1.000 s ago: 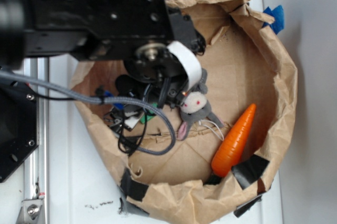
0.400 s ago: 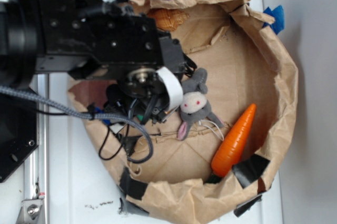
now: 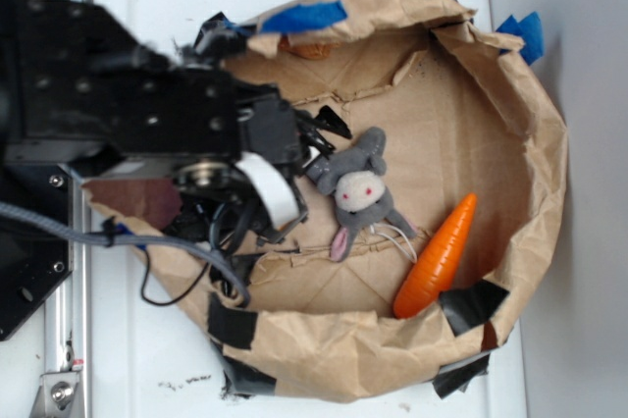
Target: Grab the green block.
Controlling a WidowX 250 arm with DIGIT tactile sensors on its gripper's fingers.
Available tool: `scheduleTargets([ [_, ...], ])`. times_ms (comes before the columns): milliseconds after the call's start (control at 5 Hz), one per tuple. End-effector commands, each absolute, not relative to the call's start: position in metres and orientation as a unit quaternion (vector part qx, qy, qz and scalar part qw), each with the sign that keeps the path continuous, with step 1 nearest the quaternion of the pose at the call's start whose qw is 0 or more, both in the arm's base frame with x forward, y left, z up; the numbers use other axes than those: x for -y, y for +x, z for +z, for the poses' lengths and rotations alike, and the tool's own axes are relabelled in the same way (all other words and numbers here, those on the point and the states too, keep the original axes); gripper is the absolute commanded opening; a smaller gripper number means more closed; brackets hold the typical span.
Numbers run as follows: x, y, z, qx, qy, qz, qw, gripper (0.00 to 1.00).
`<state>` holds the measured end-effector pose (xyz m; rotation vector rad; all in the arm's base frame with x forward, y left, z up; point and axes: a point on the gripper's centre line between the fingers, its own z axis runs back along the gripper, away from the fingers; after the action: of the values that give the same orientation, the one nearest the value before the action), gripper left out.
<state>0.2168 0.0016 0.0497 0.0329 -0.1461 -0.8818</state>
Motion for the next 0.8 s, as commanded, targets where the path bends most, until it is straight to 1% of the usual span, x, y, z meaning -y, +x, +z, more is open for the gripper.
scheduleTargets([
  [0, 0.0074, 0.2246, 0.0383, 0.093, 0.025, -0.437, 0.894, 1.00],
  [400, 0.0069, 0.2280, 0.0298, 0.085, 0.018, -0.437, 0.895, 1.00],
  [600, 0.0037, 0.2331, 0.0328, 0.087, 0.017, -0.435, 0.896, 0.00],
])
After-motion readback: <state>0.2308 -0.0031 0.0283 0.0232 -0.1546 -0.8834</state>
